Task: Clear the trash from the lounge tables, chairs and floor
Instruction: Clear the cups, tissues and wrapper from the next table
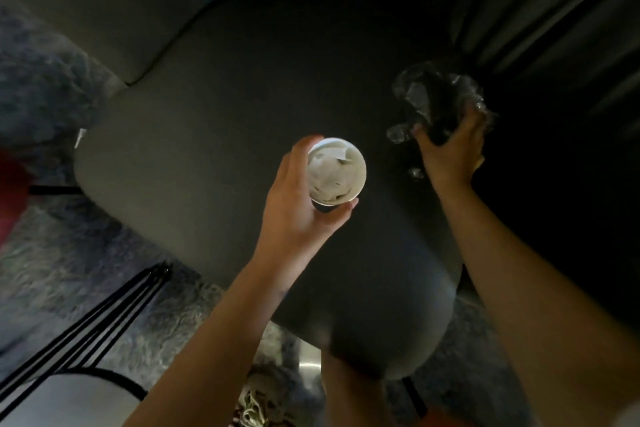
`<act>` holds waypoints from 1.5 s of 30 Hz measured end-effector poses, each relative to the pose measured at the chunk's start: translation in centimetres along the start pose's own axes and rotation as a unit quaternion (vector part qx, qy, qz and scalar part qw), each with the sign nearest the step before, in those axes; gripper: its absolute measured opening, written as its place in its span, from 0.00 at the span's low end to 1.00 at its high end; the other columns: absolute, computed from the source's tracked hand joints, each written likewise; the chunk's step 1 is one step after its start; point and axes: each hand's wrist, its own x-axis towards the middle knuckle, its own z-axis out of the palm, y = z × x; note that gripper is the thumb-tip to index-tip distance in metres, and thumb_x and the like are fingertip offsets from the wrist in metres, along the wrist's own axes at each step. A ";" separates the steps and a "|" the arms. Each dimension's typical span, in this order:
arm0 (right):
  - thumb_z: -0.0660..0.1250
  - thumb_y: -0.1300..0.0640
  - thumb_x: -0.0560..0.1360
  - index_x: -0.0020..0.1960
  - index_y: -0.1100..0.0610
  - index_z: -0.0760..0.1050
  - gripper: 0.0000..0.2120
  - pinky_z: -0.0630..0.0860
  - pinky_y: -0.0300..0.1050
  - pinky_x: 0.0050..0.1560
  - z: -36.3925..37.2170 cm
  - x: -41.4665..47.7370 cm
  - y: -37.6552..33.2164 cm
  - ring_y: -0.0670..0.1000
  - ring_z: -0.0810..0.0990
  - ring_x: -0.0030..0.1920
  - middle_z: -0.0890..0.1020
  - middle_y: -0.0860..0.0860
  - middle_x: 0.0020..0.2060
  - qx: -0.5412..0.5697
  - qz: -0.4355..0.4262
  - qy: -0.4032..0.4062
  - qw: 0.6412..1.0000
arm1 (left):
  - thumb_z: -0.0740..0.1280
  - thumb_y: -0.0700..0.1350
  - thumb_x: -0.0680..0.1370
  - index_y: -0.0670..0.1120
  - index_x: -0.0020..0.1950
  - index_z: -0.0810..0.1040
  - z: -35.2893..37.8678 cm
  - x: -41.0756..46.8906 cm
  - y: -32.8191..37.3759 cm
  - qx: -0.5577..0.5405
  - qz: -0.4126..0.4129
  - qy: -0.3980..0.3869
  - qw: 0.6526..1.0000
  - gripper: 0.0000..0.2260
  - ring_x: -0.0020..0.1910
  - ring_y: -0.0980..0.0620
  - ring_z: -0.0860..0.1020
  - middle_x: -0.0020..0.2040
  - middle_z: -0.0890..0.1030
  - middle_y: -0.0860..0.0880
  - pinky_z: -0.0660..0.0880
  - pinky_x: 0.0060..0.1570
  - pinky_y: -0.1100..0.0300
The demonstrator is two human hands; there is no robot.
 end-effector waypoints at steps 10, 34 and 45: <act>0.67 0.50 0.73 0.64 0.48 0.70 0.20 0.59 0.56 0.66 2.8 1.9 0.6 0.60 0.61 0.68 0.65 0.55 0.69 -0.066 -0.030 -0.017 0.997 | 0.77 0.47 0.65 0.49 0.66 0.67 0.5 0.7 -1.1 0.008 -0.013 -0.020 1.000 0.33 0.55 0.58 0.73 0.59 0.73 0.53 0.70 0.48 0.75; 0.65 0.68 0.72 0.49 0.60 0.79 0.09 0.66 0.30 0.50 0.0 -34.2 -22.6 0.53 0.75 0.47 0.80 0.55 0.45 0.133 -0.591 -0.154 0.781 | 0.77 0.46 0.66 0.48 0.65 0.68 -24.9 -23.7 -1.5 -0.020 -0.145 0.382 0.913 0.31 0.59 0.53 0.75 0.59 0.76 0.52 0.74 0.53 0.60; 0.68 0.74 0.68 0.48 0.64 0.80 0.12 0.75 0.32 0.46 0.6 -56.1 -20.7 0.42 0.73 0.48 0.76 0.61 0.48 0.198 -0.663 -0.317 0.649 | 0.79 0.45 0.63 0.43 0.65 0.68 -25.6 -43.4 -5.1 -0.011 -0.242 0.538 0.808 0.34 0.53 0.64 0.68 0.60 0.73 0.48 0.66 0.51 0.78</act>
